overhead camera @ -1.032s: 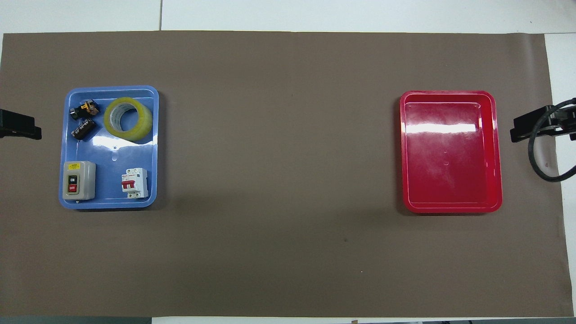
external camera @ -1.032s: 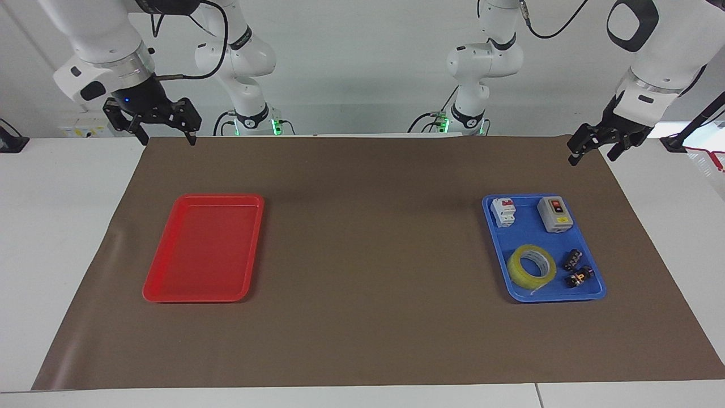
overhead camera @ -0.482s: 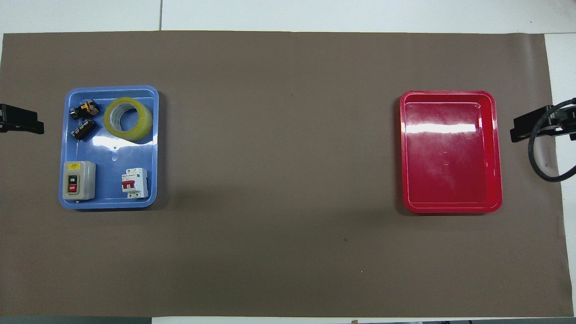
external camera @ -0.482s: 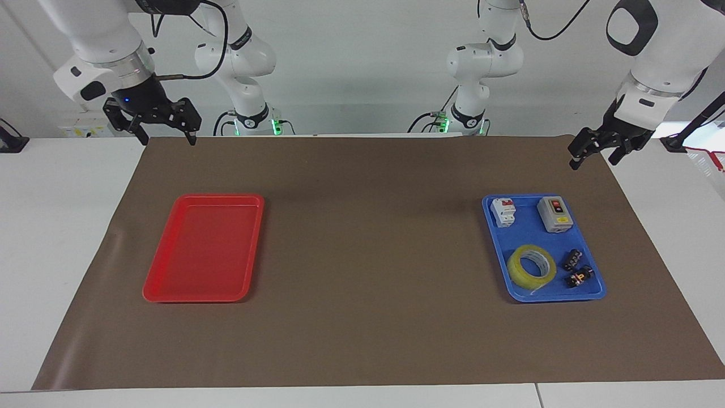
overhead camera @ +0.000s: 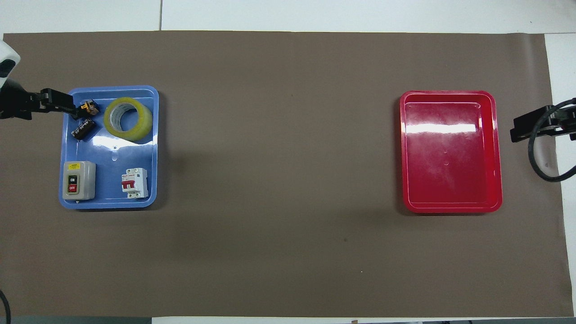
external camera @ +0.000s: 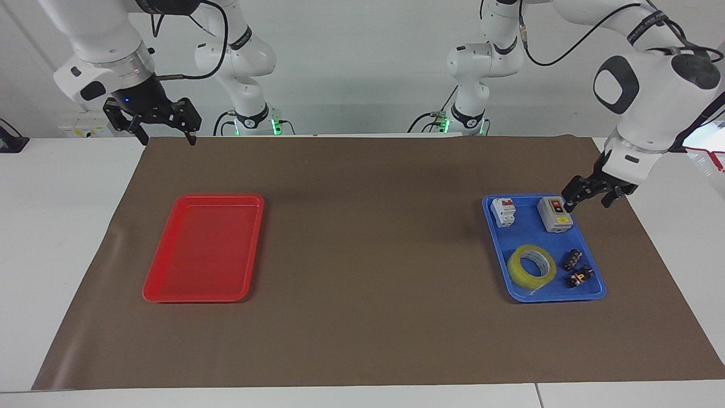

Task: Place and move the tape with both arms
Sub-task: 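Reach the left gripper into the blue tray and grasp the yellow tape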

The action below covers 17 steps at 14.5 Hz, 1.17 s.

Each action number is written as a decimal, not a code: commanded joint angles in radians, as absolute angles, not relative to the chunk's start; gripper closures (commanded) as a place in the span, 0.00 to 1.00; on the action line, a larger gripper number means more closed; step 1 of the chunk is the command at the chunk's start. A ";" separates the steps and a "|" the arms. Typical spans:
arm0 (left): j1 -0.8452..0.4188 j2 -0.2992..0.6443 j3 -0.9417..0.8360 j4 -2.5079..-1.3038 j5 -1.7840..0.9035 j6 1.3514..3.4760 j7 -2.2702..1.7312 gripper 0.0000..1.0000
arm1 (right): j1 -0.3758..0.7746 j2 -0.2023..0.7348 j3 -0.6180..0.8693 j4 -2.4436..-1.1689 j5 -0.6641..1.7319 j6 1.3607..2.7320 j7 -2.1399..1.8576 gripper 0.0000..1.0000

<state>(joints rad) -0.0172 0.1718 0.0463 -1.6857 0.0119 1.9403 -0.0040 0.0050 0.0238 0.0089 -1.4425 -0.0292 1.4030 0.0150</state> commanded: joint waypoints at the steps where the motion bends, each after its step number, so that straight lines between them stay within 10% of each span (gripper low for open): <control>1: -0.017 0.245 0.046 -1.709 -0.005 2.067 0.014 0.00 | -0.014 0.023 0.020 -1.445 -0.021 1.416 -0.009 0.00; 11: -0.021 0.362 0.046 -1.900 -0.005 2.430 0.011 0.06 | -0.012 0.023 0.020 -1.445 -0.021 1.416 -0.008 0.00; 12: -0.023 0.361 0.045 -1.908 -0.005 2.433 0.008 0.19 | -0.014 0.023 0.020 -1.445 -0.021 1.416 -0.008 0.00; 14: -0.029 0.356 0.044 -1.914 -0.006 2.424 -0.002 0.92 | -0.014 0.023 0.020 -1.445 -0.021 1.416 -0.008 0.00; 17: -0.028 0.345 0.044 -1.910 -0.006 2.390 -0.002 1.00 | -0.014 0.023 0.020 -1.445 -0.021 1.416 -0.008 0.00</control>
